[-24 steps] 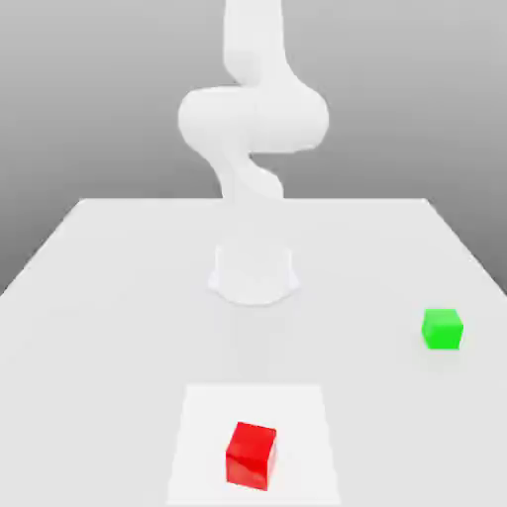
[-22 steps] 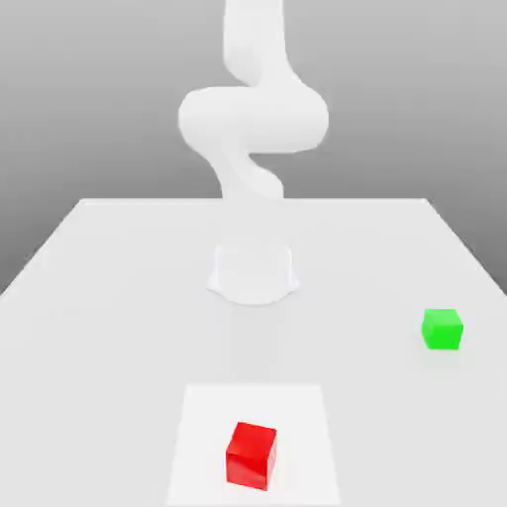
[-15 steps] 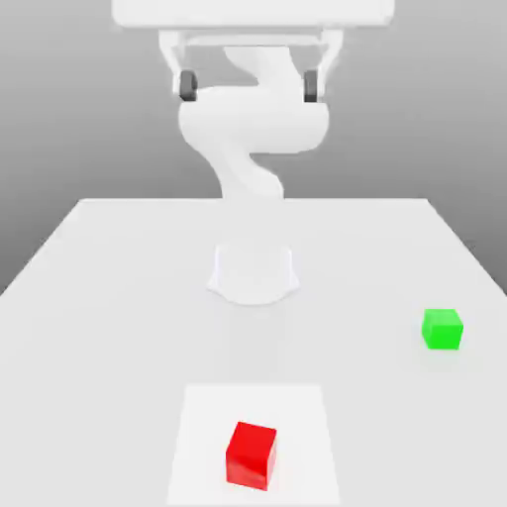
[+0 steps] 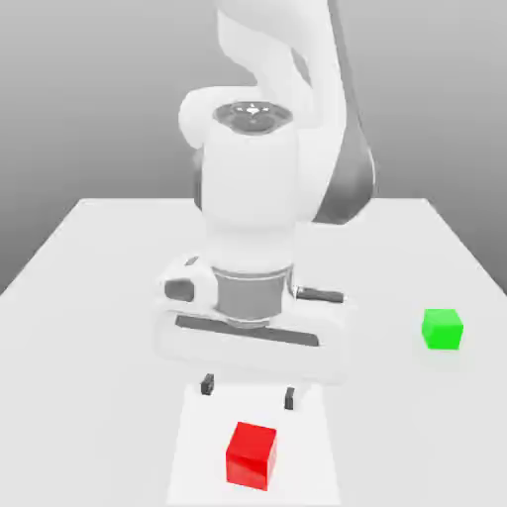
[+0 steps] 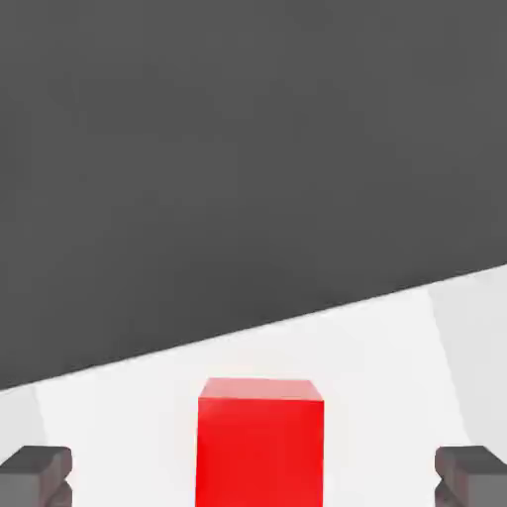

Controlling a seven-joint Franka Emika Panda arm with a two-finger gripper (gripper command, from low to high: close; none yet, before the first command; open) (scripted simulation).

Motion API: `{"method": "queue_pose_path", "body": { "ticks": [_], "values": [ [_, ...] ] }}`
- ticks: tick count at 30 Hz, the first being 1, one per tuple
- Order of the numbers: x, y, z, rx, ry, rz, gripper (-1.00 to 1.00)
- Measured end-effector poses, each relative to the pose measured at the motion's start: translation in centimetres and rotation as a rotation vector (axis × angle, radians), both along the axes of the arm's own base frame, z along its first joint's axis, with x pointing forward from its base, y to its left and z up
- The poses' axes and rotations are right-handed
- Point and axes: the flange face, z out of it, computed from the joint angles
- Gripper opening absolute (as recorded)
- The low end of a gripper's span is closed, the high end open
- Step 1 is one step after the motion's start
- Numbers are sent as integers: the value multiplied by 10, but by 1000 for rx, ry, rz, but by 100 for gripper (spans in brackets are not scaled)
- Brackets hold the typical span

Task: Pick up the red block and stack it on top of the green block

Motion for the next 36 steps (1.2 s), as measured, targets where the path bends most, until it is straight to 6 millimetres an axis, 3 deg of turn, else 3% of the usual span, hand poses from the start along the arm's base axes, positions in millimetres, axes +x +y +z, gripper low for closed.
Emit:
{"method": "queue_pose_path", "body": {
  "ticks": [4,5,12,17,20,24,30,36],
  "values": [
    [-2,0,-51,3,12,-5,0],
    [-3,0,-60,3,12,-4,-100],
    [-3,0,-61,2,12,-5,-100],
    [-3,1,-9,2,12,-5,-100],
    [-12,41,4,6,12,-24,-100],
    [-37,114,13,10,13,-40,-100],
    [-95,206,22,12,16,-75,-100],
    [-166,270,30,11,17,-132,-100]
  ]
}}
